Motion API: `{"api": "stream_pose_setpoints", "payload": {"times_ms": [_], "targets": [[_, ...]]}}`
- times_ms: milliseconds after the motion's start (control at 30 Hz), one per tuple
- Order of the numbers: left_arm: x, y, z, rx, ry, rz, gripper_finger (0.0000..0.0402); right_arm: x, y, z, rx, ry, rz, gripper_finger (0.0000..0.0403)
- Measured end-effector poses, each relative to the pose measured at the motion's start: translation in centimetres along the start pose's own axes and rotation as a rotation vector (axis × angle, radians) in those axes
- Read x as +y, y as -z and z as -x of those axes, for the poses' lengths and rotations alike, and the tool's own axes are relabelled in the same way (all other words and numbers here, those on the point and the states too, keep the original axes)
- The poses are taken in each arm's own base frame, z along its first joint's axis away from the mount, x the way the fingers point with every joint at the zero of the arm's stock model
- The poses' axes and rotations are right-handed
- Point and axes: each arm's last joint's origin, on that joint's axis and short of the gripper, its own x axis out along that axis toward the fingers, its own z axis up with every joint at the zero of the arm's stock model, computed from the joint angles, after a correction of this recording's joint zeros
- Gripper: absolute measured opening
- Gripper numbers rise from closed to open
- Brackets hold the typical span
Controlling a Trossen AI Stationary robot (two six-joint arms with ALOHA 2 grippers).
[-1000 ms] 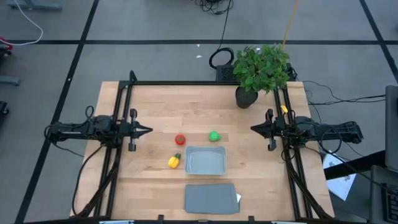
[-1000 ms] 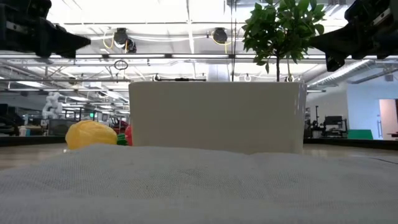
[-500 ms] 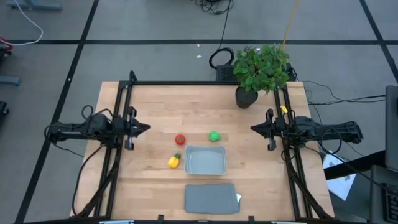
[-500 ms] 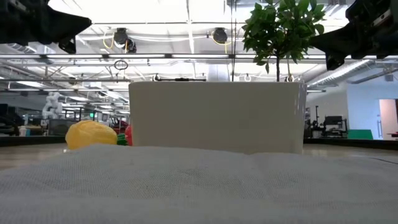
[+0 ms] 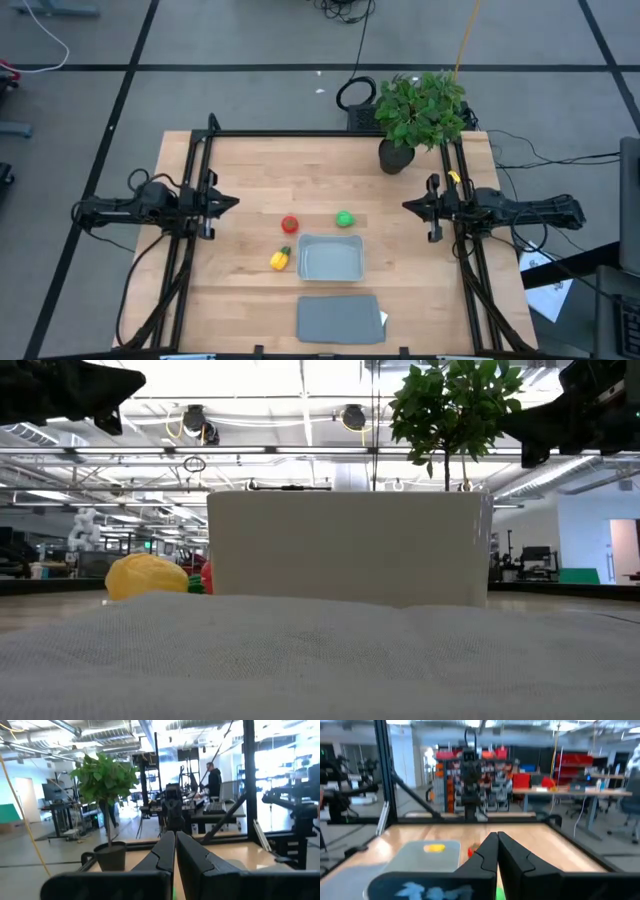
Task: Pick and placing Produce into tupperware
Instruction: Put the avocado into the bin
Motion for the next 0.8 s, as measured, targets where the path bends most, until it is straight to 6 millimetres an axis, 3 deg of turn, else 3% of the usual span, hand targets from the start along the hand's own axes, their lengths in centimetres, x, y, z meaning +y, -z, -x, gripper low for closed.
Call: {"api": "stream_pose_setpoints", "payload": {"times_ms": [433, 800], "targets": [[0.7, 0.1, 0.1, 0.041, -0.253, -0.058, 0.0021, 0.2, 0.5, -2.3, 0.039, 0.000, 0.033, 0.0000], [0.8, 0.1, 0.1, 0.041, -0.267, -0.055, 0.0021, 0.5, -0.8, -5.8, 0.170, 0.032, 0.012, 0.0000]]}}
